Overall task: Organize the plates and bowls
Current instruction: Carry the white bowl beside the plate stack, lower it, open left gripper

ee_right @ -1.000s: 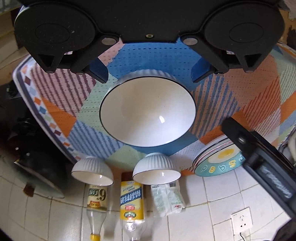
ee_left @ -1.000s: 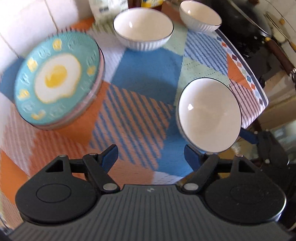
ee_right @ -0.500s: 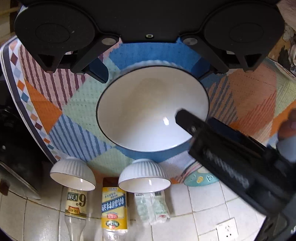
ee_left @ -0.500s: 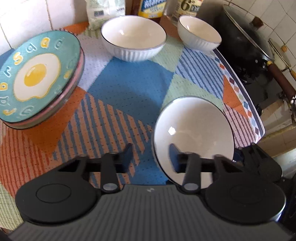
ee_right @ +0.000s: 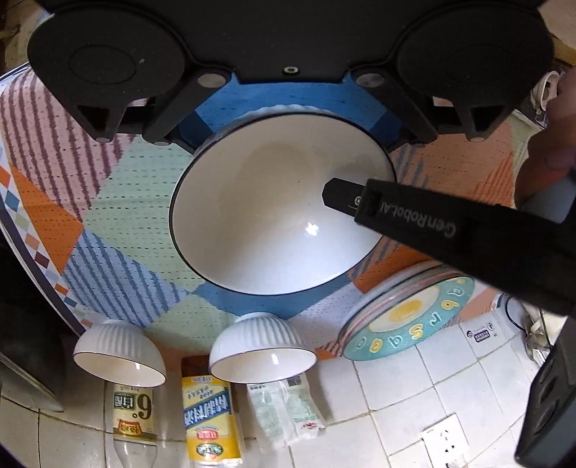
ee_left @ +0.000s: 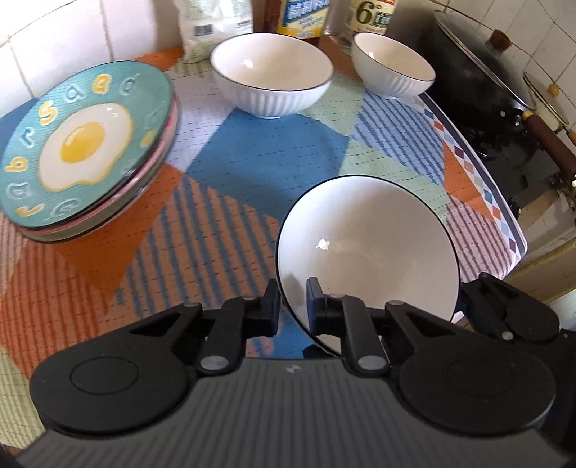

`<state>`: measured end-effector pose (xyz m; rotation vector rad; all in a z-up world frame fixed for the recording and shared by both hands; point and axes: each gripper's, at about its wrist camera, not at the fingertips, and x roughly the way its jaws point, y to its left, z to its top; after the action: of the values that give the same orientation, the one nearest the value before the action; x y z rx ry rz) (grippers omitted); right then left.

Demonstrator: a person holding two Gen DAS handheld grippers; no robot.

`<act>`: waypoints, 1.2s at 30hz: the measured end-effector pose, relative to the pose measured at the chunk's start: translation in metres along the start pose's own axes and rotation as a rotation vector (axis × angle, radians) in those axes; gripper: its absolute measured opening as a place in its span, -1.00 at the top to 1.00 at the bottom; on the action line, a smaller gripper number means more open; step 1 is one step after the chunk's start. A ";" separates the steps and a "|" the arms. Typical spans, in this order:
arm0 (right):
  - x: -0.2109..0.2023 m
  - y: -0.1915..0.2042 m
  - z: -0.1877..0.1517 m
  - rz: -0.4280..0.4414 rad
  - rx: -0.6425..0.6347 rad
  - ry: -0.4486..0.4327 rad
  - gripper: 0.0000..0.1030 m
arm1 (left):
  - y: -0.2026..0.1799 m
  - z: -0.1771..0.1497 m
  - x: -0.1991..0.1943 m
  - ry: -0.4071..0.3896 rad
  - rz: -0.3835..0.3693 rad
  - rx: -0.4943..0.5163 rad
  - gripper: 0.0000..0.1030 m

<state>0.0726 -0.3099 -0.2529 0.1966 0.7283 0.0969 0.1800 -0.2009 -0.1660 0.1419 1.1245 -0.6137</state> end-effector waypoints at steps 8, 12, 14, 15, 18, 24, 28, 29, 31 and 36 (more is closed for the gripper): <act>0.004 0.041 0.004 0.041 -0.090 -0.021 -0.77 | 0.035 -0.019 -0.026 -0.017 0.042 0.005 0.73; 0.010 0.067 0.007 0.055 -0.122 -0.024 -0.77 | 0.063 -0.027 -0.038 -0.010 0.047 -0.015 0.73; 0.013 0.080 0.008 0.061 -0.138 -0.025 -0.76 | 0.073 -0.031 -0.043 -0.008 0.064 -0.026 0.73; 0.014 0.087 0.008 0.065 -0.146 -0.027 -0.76 | 0.078 -0.032 -0.045 -0.006 0.074 -0.025 0.73; 0.019 0.104 0.009 0.075 -0.160 -0.029 -0.76 | 0.093 -0.034 -0.049 -0.002 0.092 -0.019 0.73; 0.037 0.130 0.003 0.054 -0.167 -0.056 -0.76 | 0.111 -0.029 -0.040 0.050 0.099 0.064 0.72; 0.050 0.132 -0.002 0.025 -0.103 -0.048 -0.76 | 0.121 -0.026 -0.034 0.094 0.054 0.066 0.70; 0.050 0.132 -0.003 0.018 -0.089 -0.061 -0.77 | 0.124 -0.025 -0.033 0.109 0.037 0.064 0.69; 0.049 0.138 -0.004 -0.020 -0.100 -0.057 -0.77 | 0.126 -0.024 -0.033 0.128 0.023 0.079 0.67; 0.030 0.138 -0.005 -0.019 -0.029 -0.010 -0.77 | 0.134 -0.018 -0.050 0.130 -0.056 0.120 0.52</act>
<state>0.0888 -0.1698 -0.2475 0.1620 0.7178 0.0885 0.2213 -0.0632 -0.1560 0.2567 1.2202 -0.7300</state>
